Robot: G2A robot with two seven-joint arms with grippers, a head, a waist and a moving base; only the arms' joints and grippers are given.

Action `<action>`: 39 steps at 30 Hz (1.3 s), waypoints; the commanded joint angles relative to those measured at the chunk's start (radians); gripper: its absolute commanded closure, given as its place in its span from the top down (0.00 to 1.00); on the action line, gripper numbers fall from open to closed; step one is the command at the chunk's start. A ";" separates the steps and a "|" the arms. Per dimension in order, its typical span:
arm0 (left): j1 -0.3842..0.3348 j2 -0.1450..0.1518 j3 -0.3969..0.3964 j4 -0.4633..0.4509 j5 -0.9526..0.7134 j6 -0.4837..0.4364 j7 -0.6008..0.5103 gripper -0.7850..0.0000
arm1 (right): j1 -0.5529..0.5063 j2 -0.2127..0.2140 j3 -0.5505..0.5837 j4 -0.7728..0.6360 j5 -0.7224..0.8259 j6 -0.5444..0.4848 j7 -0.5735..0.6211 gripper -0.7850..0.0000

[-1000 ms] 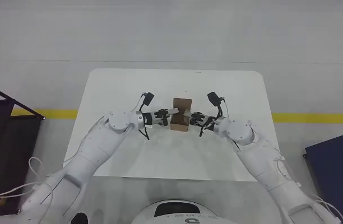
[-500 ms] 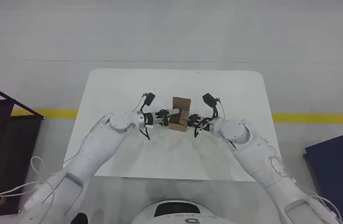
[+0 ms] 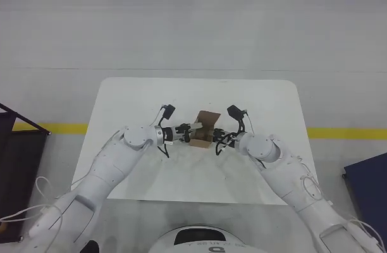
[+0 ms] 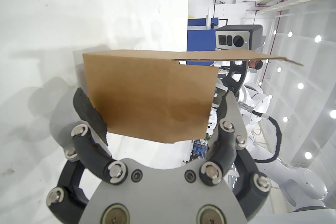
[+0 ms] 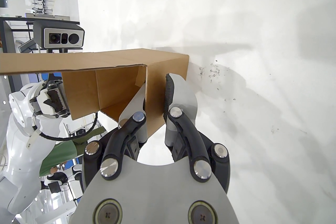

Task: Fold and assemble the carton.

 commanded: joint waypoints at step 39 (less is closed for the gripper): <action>0.196 0.078 -0.198 -0.291 -0.061 0.067 -0.112 1.00 | -0.128 0.064 0.060 -0.320 -0.569 0.239 0.218 0.24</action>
